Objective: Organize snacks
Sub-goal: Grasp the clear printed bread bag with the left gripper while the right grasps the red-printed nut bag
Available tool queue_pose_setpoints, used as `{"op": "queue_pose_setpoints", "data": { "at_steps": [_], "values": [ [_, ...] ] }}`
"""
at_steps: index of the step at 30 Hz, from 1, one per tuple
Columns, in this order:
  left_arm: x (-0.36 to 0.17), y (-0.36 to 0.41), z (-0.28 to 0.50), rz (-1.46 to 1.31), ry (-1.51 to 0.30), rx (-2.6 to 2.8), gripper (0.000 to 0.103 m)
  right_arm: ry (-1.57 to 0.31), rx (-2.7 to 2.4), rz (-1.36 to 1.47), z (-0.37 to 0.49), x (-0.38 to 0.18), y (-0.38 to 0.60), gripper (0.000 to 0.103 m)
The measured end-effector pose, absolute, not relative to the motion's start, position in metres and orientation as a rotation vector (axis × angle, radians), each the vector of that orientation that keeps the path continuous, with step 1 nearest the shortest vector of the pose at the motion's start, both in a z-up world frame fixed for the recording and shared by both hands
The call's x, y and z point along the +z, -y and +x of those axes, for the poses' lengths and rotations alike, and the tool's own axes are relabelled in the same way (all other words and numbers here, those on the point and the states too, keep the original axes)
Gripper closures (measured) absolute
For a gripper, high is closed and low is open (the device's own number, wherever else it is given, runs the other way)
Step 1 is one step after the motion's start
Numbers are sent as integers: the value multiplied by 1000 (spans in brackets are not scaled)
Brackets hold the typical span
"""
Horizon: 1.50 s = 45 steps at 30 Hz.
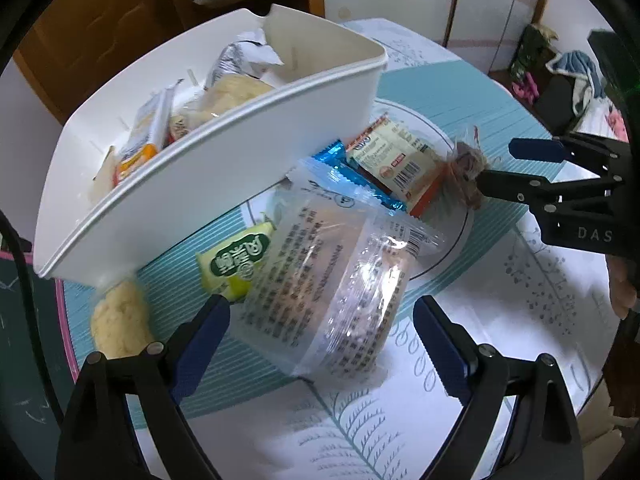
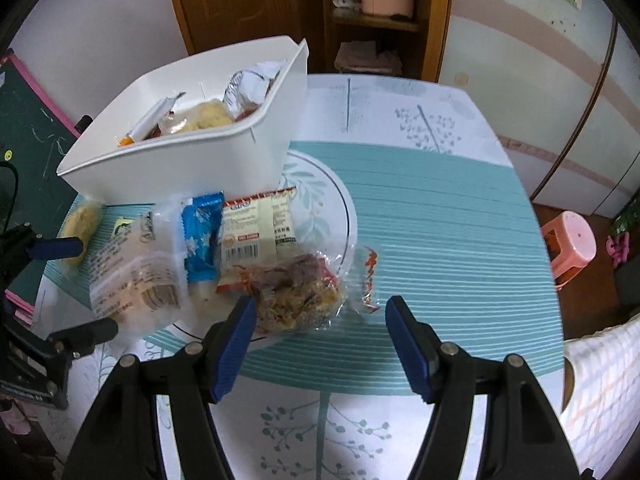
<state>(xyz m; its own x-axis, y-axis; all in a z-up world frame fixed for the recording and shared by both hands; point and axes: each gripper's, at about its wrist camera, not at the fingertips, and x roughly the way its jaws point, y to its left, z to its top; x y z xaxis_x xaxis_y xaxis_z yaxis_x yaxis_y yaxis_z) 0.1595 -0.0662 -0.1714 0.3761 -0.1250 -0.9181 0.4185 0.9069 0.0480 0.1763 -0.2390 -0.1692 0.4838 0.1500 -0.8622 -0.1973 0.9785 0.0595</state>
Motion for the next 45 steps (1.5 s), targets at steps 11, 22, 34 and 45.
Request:
{"op": "queue_pose_setpoints", "data": {
  "at_steps": [11, 22, 34, 45],
  "values": [
    [-201, 85, 179, 344, -1184, -320, 10, -1049, 252, -20, 193, -184, 230, 36],
    [-208, 96, 187, 341, -1166, -298, 10, -1062, 229, 22, 204, -200, 236, 17],
    [-199, 83, 165, 297, -1115, -249, 34, -998, 261, 7, 182, -193, 211, 56],
    [-154, 63, 130, 168, -1054, -216, 36, -931, 256, 65, 141, -166, 213, 56]
  ]
}}
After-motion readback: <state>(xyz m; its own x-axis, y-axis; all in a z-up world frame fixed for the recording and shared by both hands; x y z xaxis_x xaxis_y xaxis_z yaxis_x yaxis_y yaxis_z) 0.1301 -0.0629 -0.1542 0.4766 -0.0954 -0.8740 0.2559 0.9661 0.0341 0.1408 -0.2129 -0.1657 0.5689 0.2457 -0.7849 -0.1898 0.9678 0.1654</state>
